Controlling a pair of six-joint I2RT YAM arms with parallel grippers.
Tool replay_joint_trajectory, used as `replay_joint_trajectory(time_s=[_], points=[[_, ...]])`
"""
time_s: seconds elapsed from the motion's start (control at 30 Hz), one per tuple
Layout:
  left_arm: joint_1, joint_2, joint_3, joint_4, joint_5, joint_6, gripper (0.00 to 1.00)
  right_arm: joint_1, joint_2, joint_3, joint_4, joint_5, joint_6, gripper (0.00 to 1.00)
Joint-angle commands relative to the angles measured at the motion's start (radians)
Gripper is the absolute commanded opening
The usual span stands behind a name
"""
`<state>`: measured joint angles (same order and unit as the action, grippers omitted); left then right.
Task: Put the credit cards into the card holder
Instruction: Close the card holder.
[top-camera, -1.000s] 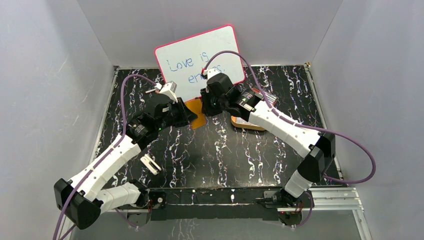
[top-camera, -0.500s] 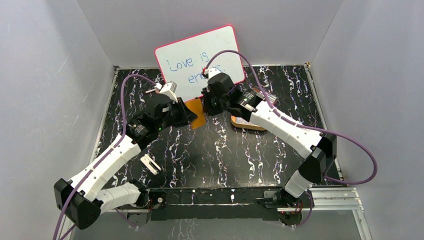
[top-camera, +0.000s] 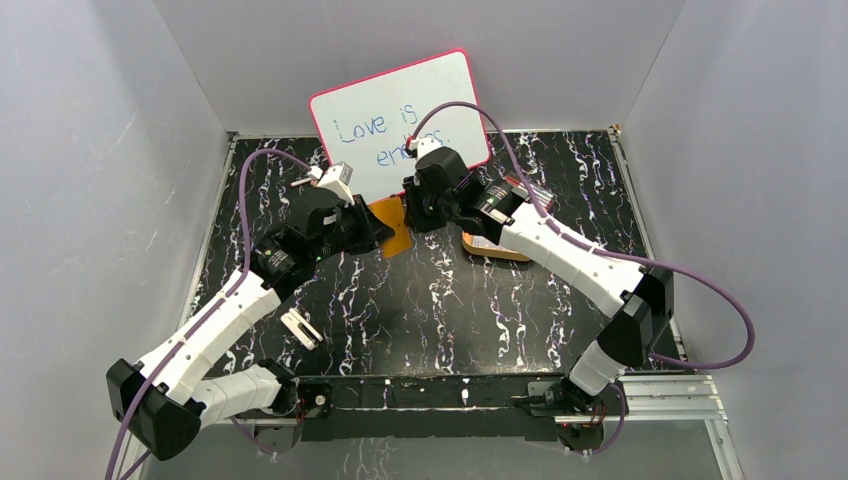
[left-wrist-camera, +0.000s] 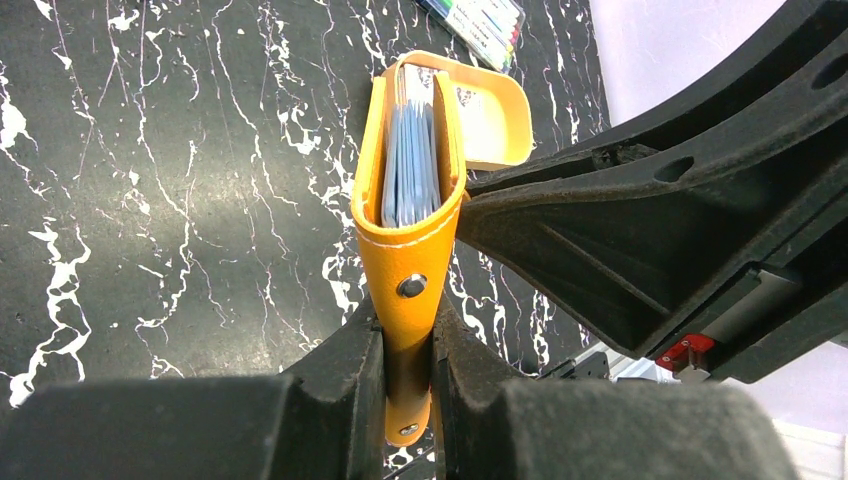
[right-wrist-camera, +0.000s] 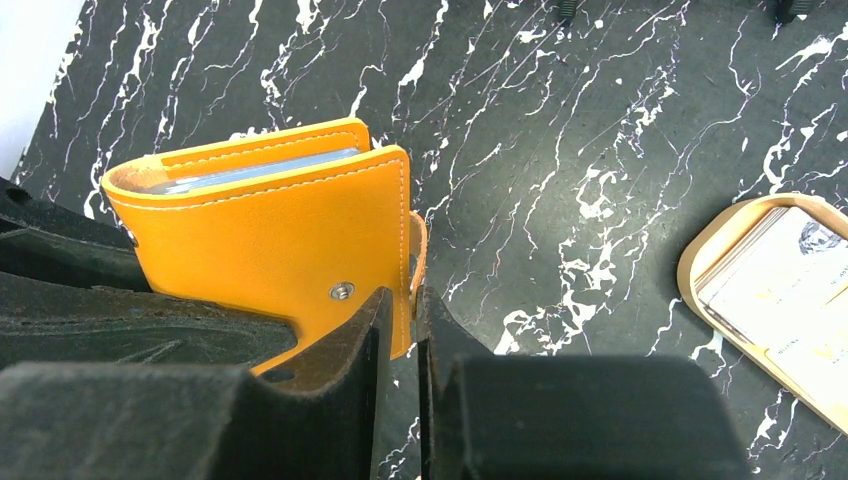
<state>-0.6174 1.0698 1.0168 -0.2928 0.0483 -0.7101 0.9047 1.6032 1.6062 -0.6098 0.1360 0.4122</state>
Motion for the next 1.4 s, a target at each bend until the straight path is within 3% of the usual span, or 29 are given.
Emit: replay_joint_trajectory(time_s=[0.0, 0.3, 0.73, 1.37], points=[[-0.005, -0.036, 0.046, 0.016, 0.005, 0.001, 0.0, 0.001, -0.04, 0.008, 0.042, 0.008, 0.002, 0.23], [-0.005, -0.04, 0.042, 0.016, 0.002, 0.002, 0.0, 0.003, -0.055, -0.005, 0.053, 0.012, 0.002, 0.0], [-0.005, -0.027, 0.043, 0.023, -0.011, 0.002, 0.0, -0.003, -0.189, -0.142, 0.216, -0.077, 0.003, 0.0], [-0.005, -0.037, 0.035, 0.066, 0.035, -0.011, 0.0, -0.003, -0.147, -0.135, 0.24, -0.119, 0.021, 0.0]])
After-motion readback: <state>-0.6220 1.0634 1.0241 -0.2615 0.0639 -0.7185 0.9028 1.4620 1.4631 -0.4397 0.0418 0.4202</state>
